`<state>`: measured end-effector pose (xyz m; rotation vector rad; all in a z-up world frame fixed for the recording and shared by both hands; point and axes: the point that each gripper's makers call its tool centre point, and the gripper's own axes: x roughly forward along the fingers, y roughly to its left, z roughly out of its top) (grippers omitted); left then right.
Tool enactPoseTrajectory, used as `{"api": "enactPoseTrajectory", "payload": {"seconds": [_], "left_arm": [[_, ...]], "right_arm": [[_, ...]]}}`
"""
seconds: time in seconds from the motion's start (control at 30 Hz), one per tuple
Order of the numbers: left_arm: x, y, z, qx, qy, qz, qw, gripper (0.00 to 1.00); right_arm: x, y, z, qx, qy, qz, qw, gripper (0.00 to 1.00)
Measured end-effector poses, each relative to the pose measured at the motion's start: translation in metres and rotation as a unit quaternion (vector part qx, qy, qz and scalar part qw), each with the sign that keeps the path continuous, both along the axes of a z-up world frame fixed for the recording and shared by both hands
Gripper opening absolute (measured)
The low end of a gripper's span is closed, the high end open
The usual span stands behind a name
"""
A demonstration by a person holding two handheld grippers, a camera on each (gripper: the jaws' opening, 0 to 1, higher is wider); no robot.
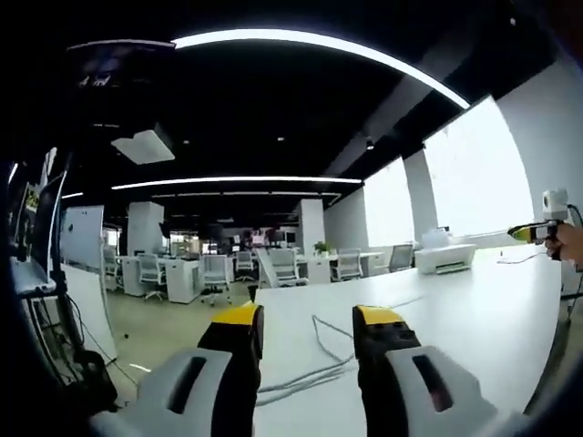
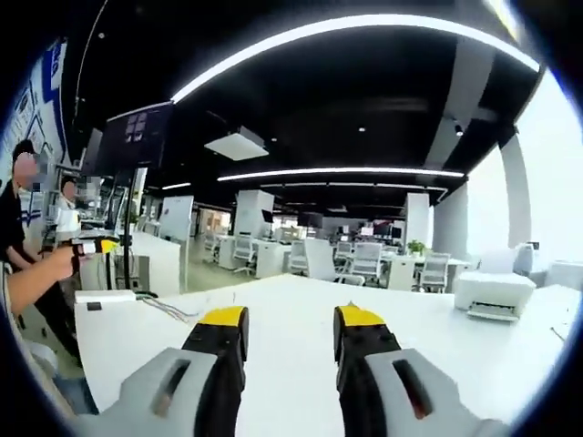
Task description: Pick up the power strip scattered on the table, fix it on the side mounting bracket of the table, and press the switch
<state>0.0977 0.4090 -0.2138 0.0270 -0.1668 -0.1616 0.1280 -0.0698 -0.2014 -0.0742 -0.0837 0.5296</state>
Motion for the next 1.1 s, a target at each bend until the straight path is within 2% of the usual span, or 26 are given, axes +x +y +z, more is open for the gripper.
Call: {"api": "enactPoseTrajectory", "payload": {"seconds": [0.37, 0.5, 0.67, 1.1], "left_arm": [[-0.018, -0.001, -0.009, -0.023, -0.01, 0.003, 0.9997, 0.54], [-0.025, -0.003, -0.012, -0.024, -0.016, 0.002, 0.9996, 0.56], [-0.027, -0.001, -0.023, -0.024, -0.009, 0.004, 0.9997, 0.56], [-0.033, -0.015, -0.046, -0.024, 0.006, -0.002, 0.9997, 0.57]], "right_arm": [[-0.02, -0.045, -0.007, 0.023, -0.018, -0.049, 0.9984, 0.35], [-0.025, -0.051, -0.007, 0.033, -0.024, -0.055, 0.9976, 0.35], [-0.028, -0.058, -0.012, 0.042, -0.023, -0.066, 0.9967, 0.35], [-0.039, -0.065, -0.047, 0.044, 0.001, -0.077, 0.9961, 0.35]]}}
